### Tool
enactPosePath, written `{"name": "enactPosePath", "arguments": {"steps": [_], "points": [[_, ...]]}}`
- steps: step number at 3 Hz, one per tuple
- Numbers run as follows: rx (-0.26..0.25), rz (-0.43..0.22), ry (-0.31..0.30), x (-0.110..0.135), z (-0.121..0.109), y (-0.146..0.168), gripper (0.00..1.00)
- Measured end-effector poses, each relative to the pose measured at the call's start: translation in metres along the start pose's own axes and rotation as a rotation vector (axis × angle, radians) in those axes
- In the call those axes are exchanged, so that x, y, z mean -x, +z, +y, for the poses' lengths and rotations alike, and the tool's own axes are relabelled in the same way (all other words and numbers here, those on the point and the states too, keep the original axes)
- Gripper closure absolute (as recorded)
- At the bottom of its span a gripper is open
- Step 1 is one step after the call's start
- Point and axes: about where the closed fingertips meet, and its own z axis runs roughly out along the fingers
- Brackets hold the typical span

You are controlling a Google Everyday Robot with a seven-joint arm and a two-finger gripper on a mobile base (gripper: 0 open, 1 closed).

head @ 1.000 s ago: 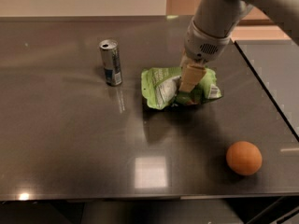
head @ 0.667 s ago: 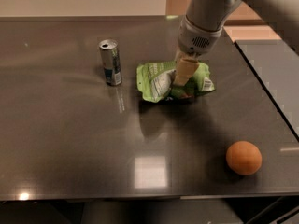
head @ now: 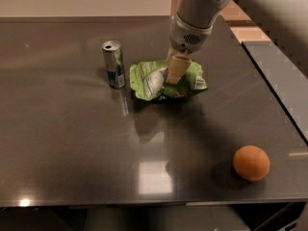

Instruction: Move green rice chip bag near redbull can

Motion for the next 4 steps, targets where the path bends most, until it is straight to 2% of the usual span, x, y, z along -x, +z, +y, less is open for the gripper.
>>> {"name": "enactPosePath", "arguments": {"steps": [1,2,4], "points": [[0.011,-0.012,-0.010,0.011,-0.003,0.004,0.82],[0.027,-0.018,-0.015,0.017,-0.003,0.013,0.59],[0.019,-0.024,-0.017,0.020,-0.005,0.015,0.12]]}}
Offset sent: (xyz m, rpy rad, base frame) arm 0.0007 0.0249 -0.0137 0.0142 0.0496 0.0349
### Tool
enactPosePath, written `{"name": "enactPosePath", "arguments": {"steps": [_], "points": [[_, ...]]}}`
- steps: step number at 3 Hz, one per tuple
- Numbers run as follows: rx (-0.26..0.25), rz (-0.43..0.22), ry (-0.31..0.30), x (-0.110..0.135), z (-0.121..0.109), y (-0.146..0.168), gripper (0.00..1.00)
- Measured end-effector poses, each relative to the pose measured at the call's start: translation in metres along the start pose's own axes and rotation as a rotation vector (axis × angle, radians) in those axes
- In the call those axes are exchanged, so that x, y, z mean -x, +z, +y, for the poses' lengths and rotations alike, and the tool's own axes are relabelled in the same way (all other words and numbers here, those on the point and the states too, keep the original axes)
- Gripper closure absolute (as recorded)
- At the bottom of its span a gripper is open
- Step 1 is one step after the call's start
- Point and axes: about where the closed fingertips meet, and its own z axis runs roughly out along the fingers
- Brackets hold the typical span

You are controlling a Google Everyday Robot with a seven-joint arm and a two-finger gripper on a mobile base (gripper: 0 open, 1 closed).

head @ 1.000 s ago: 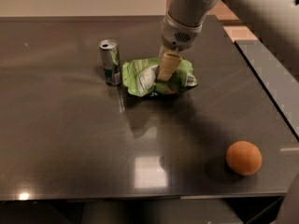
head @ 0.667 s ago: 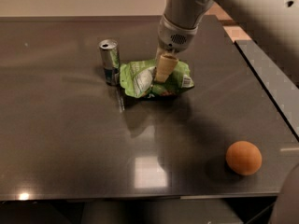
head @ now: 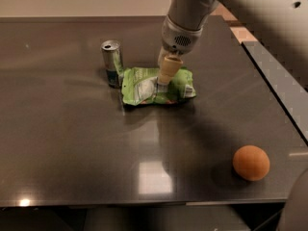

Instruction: Move green rice chip bag near redbull can

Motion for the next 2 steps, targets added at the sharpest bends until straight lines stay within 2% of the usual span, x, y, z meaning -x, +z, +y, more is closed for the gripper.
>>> {"name": "enactPosePath", "arguments": {"steps": [1,2], "points": [[-0.002,-0.002,-0.001,0.0011,-0.0010,0.0015,0.00],[-0.002,-0.002,-0.001,0.0011,-0.0010,0.0015,0.00]]}}
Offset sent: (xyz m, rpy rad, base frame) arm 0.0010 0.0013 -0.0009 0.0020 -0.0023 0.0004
